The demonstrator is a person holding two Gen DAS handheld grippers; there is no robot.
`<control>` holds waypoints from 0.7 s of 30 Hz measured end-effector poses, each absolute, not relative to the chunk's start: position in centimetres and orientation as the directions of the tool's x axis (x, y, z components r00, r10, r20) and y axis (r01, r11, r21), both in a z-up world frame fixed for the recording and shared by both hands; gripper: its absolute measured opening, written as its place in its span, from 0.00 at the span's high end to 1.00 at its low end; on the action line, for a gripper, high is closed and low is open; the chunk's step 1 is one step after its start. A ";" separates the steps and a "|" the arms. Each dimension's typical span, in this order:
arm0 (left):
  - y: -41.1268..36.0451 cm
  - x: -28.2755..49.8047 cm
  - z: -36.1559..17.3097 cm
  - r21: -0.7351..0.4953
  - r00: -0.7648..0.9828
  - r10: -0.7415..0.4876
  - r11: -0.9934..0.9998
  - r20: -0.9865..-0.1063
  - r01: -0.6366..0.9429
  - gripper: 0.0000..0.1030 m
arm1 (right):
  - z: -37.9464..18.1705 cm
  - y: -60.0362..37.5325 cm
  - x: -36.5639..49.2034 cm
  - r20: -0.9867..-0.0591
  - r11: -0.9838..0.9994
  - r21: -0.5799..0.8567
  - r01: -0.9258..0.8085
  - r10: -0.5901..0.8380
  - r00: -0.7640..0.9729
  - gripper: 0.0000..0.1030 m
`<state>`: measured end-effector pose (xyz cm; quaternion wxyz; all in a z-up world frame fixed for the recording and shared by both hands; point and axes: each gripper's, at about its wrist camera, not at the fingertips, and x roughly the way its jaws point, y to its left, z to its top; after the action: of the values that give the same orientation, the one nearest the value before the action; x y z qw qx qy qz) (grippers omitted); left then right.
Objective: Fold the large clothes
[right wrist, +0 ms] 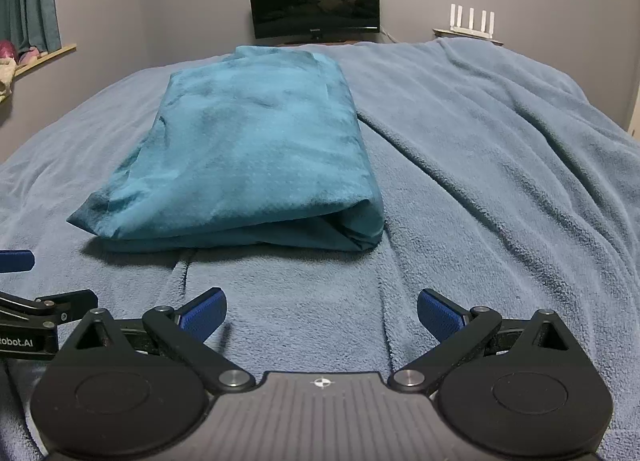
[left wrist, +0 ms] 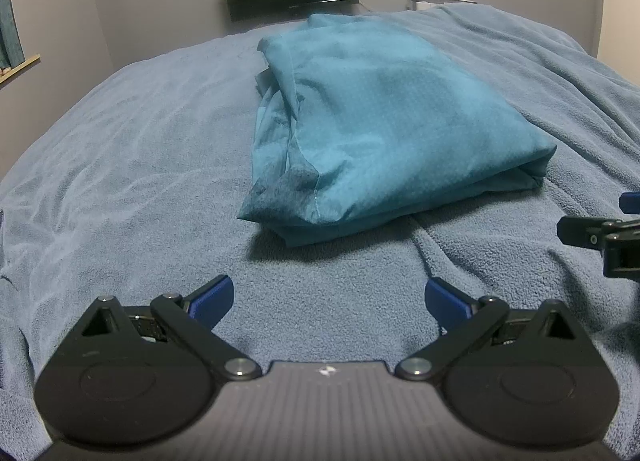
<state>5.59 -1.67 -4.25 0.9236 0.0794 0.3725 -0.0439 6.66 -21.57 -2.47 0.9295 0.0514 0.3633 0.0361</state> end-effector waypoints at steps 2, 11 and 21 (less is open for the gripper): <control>-1.7 5.5 -4.2 0.114 0.721 -0.023 0.984 -0.693 0.140 0.00 | -2.4 -21.5 6.6 -0.670 0.992 0.119 -0.029 0.102 0.735 0.00; -1.8 5.5 -4.2 0.112 0.721 -0.021 0.984 -0.693 0.137 0.00 | -2.0 -21.1 6.2 -0.657 0.994 0.106 -0.040 0.100 0.747 0.00; -1.4 5.4 -3.9 0.103 0.721 -0.022 0.986 -0.692 0.129 0.00 | -2.0 -21.3 6.3 -0.660 0.993 0.116 -0.017 0.090 0.746 0.00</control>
<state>5.43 -1.44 -3.88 0.9249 0.0718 0.3711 -0.0408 6.28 -21.34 -1.98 0.9329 0.0513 0.3552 0.0288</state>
